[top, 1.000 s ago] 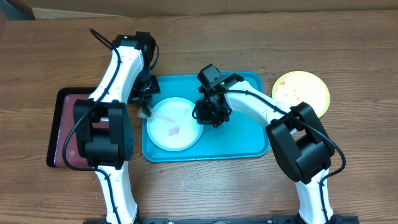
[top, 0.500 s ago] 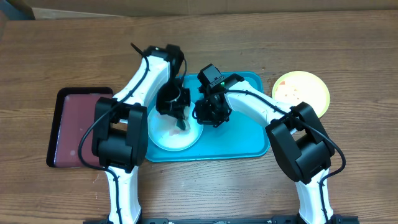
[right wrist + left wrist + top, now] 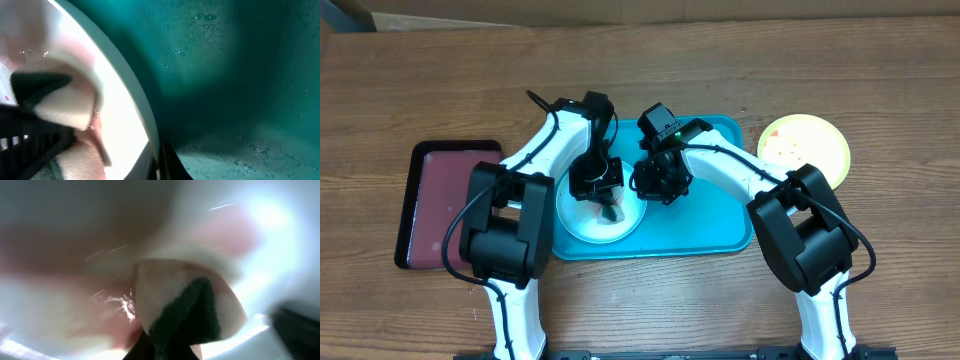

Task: Clean dirty plates on tray and stack at the side
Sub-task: 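Scrub the light-blue plate with the sponge in the left gripper, then lift the light-blue plate with the right gripper and carry it right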

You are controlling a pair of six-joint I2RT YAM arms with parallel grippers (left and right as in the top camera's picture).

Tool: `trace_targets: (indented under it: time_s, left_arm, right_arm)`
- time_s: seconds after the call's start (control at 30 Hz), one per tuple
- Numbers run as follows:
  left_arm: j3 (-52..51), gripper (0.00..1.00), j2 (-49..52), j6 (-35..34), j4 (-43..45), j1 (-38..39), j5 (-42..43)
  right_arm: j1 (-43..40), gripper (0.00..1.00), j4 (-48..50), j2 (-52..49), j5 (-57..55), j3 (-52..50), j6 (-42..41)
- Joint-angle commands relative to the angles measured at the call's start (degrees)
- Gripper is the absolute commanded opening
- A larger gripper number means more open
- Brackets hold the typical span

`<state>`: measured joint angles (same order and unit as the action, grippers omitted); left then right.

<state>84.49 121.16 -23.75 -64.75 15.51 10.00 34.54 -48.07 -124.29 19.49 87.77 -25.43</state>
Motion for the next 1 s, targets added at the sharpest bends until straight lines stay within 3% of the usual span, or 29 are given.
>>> trace_targets:
  time_s: [0.0, 0.23, 0.47, 0.6, 0.73, 0.97]
  left_arm:
    - [-3.3, 0.04, 4.3, -12.4, -4.1, -1.0, -26.5]
    - [2.7, 0.04, 4.3, -24.0, -14.0, -1.0, -40.5]
    - [15.0, 0.04, 1.3, -27.3, -22.6, -1.7, -42.7]
    - [21.0, 0.04, -5.8, -24.8, -22.7, -4.7, -38.1]
    - [23.3, 0.04, -14.4, -18.0, -19.5, -11.3, -28.2]
    - [23.3, 0.04, -20.5, -12.9, -20.5, -27.7, -16.3]
  right_arm:
    - [-0.9, 0.04, -1.5, -3.6, -7.4, -2.3, 0.1]
    - [-0.9, 0.04, -2.6, -3.6, -7.4, -2.1, 0.1]
    - [-0.9, 0.04, -6.0, -0.8, -7.5, 2.4, 0.1]
    - [-0.6, 0.04, -8.2, 2.4, -10.8, 5.9, 0.4]
    - [0.0, 0.04, -12.4, 5.0, -15.1, 10.9, 3.4]
    - [5.6, 0.04, -23.1, 7.6, -37.4, 24.6, 3.5]
